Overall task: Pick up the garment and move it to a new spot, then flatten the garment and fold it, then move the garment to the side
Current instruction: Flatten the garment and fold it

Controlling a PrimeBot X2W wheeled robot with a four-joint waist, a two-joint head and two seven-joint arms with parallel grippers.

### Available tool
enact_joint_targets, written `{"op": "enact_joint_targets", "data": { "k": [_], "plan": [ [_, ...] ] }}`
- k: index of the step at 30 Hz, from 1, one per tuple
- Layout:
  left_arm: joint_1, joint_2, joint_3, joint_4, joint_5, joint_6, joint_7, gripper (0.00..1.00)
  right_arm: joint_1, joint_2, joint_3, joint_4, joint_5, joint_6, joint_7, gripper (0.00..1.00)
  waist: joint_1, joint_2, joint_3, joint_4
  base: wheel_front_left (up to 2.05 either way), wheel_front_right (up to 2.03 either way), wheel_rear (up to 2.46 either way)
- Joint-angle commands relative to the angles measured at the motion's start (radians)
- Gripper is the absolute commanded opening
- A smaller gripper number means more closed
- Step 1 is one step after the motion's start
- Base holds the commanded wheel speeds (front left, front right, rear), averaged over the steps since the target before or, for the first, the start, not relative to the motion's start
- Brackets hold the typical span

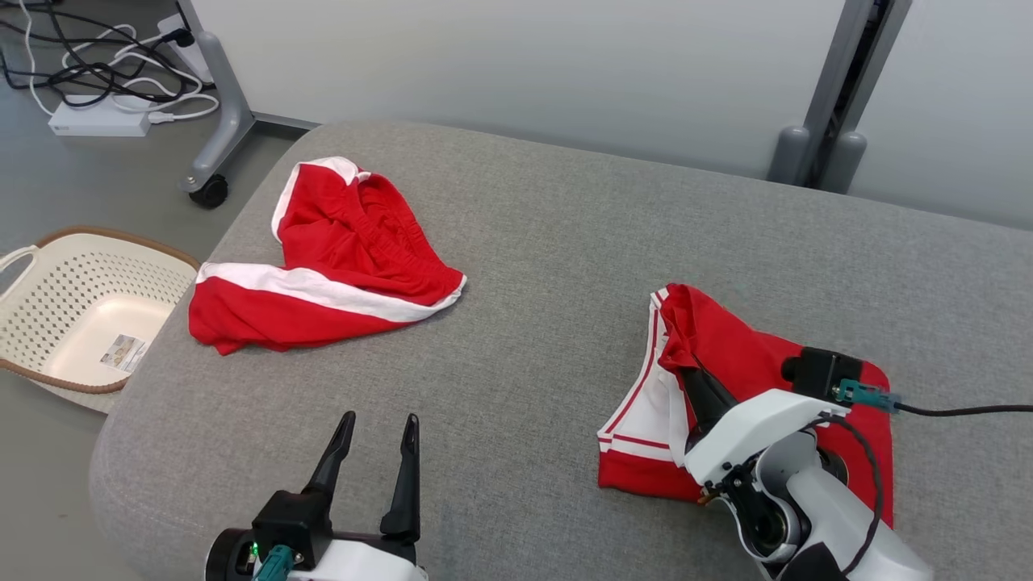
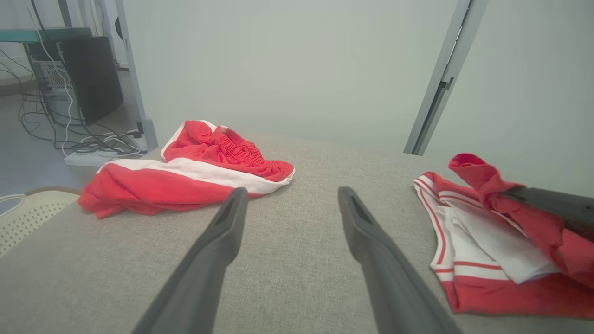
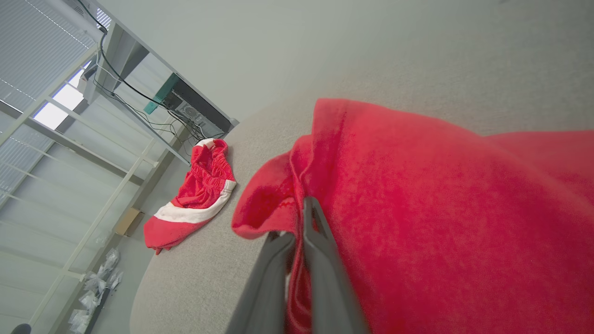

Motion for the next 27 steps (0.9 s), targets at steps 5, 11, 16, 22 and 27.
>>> {"op": "enact_joint_targets", "data": {
  "k": [5,11,16,22,27],
  "plan": [
    [0.006,0.003,0.002,0.0,0.005,0.002,-0.001,1.0,-0.023,-0.004,0.052,0.078,0.019,0.0,-0.043,0.0,0.0,0.0,-0.006,0.029,0.0,0.0,0.0],
    [0.006,0.003,0.006,0.004,0.008,-0.001,-0.001,1.0,-0.039,-0.005,0.122,0.117,0.094,0.0,-0.075,0.33,0.0,0.0,-0.007,0.04,0.0,0.0,0.0],
    [0.009,0.004,0.008,0.001,0.006,0.005,-0.001,1.0,-0.044,-0.005,0.176,0.109,0.192,0.0,-0.089,1.0,0.0,0.0,-0.009,0.035,0.0,0.0,0.0],
    [0.014,0.003,0.013,0.003,0.008,0.005,-0.001,1.0,-0.046,-0.007,0.23,0.021,0.306,0.0,-0.085,1.0,0.0,0.0,-0.011,-0.002,0.0,0.0,0.0],
    [0.01,0.003,0.024,-0.004,0.013,0.006,-0.001,1.0,-0.075,-0.021,0.219,-0.029,0.302,0.0,-0.115,1.0,0.0,0.0,-0.007,-0.077,0.0,0.0,0.0]
  ]
}}
